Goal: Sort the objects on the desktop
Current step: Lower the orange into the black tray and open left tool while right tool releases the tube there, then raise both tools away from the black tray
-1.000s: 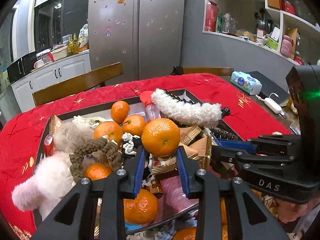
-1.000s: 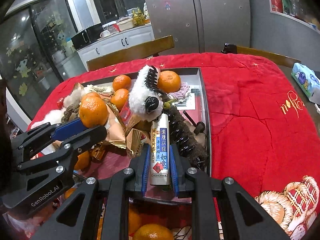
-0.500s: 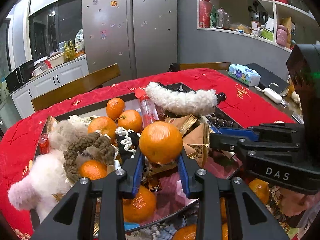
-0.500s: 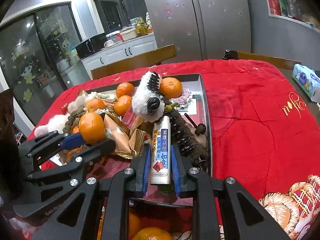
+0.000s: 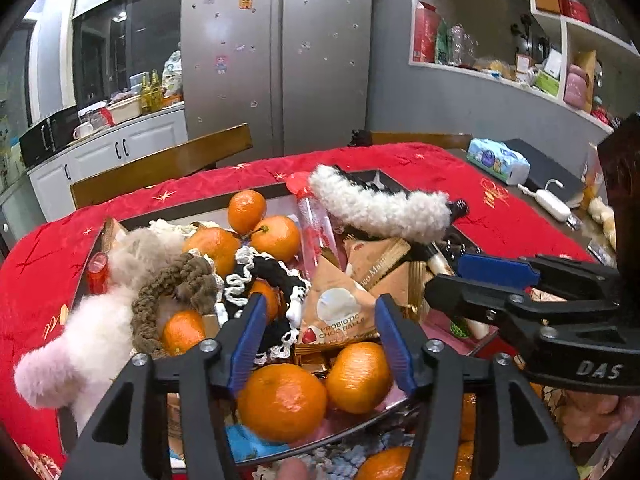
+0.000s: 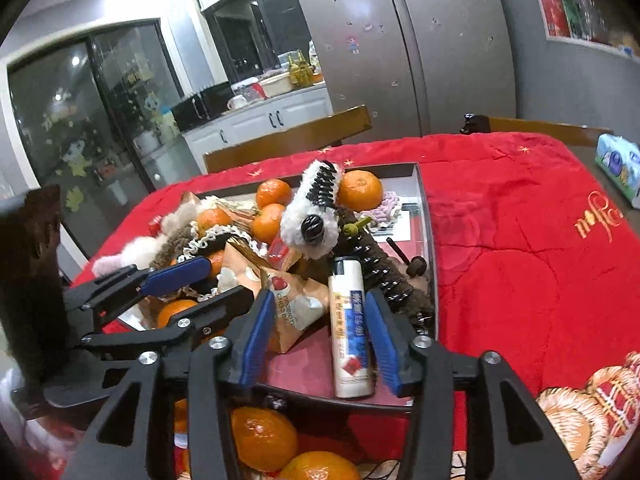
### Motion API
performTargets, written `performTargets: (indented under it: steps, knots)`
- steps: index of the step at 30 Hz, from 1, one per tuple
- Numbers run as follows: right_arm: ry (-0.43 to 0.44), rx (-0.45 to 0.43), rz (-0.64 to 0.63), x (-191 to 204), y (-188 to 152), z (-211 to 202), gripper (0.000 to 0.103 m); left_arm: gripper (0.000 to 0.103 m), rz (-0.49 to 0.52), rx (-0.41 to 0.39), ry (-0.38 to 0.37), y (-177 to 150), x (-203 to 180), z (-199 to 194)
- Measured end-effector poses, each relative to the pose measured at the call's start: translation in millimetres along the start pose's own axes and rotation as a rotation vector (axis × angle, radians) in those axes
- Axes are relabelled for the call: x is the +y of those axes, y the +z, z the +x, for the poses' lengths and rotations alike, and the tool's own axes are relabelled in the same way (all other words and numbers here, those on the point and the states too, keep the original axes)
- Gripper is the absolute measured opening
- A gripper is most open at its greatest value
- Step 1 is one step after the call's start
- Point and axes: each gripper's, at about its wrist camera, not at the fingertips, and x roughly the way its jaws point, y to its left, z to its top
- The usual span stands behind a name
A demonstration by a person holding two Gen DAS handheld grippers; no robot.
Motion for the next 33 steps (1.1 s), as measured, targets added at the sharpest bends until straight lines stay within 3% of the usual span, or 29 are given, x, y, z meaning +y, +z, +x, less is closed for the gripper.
performTargets:
  steps: [1,2,3,7,16,22,28,30,33]
  knots:
    - [0.026,-0.012,0.017,-1.3,0.2,-1.8,0.068,0.071,-0.004,-0.004,-0.012,0.1,1.0,-0.7]
    - [0.066,-0.021,0.030,-2.1,1.2,-3.8,0.083,0.093,-0.003,-0.012,-0.029,-0.3,0.9,-2.5]
    - [0.109,-0.028,0.034,0.1,1.4,-5.6,0.103,0.103,0.007,-0.018,-0.050,0.0,-0.5,-4.1]
    - [0.011,-0.084,-0.059,16.7,-0.5,-10.5,0.103,0.103,0.055,-0.067,-0.040,-0.6,-10.4,-14.5]
    - [-0.017,-0.189,-0.045,29.8,17.4,-40.1,0.103,0.103,0.015,-0.115,-0.039,14.0,-0.2,-34.6]
    - [-0.041,-0.278,-0.003,41.0,25.1,-79.6,0.103,0.103,-0.008,-0.168,-0.066,33.0,-1.5,-72.0]
    - [-0.129,-0.453,-0.025,58.8,20.3,-131.4,0.103,0.103,0.025,-0.281,-0.015,44.2,-5.9,-118.8]
    - [-0.113,-0.495,-0.035,62.3,17.2,-145.3,0.103,0.103,0.014,-0.289,0.001,46.7,-4.1,-132.3]
    - [-0.101,-0.491,-0.070,67.8,17.8,-152.6,0.103,0.103,0.000,-0.311,0.019,45.1,0.5,-153.2]
